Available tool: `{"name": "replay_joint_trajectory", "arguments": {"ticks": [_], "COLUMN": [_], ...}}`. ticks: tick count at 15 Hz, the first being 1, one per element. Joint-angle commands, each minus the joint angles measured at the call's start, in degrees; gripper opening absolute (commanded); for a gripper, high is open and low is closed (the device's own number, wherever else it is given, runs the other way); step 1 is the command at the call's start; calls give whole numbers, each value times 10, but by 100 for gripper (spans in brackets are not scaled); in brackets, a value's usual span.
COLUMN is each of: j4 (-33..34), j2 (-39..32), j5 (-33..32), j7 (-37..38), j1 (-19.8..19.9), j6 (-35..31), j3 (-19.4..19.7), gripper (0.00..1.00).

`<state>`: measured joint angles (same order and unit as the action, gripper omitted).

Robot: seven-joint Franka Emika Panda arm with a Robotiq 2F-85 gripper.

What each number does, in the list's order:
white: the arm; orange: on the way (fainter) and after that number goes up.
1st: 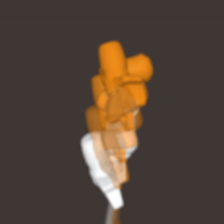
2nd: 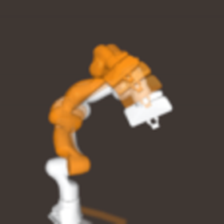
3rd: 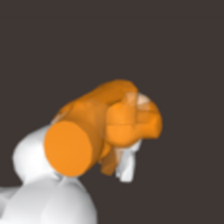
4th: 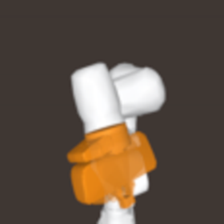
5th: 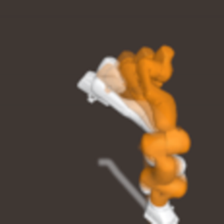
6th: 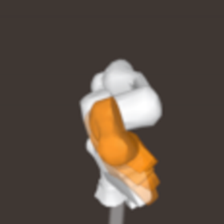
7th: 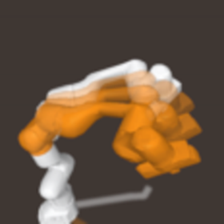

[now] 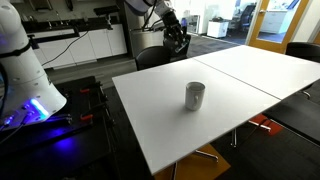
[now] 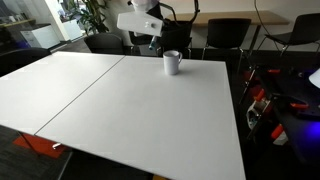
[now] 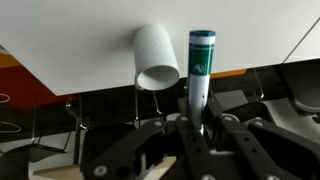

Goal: Place the marker inside the mug

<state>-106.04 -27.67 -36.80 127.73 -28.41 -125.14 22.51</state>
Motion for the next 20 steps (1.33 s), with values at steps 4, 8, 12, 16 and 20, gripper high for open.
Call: {"name": "replay_joint_trajectory", "arguments": {"ticks": [4, 8, 12, 16, 20], "j4": [46, 68, 100, 123, 112], "j2": [-14, -29, -57, -84, -83], "j5": [-57, -127, -163, -175, -173], "j7": [84, 90, 63, 24, 21], "j1": [91, 127, 155, 175, 186], "j6": [126, 136, 180, 231, 216], "j3": [-93, -114, -132, -149, -159], "gripper": [5, 5, 5, 5, 20]}}
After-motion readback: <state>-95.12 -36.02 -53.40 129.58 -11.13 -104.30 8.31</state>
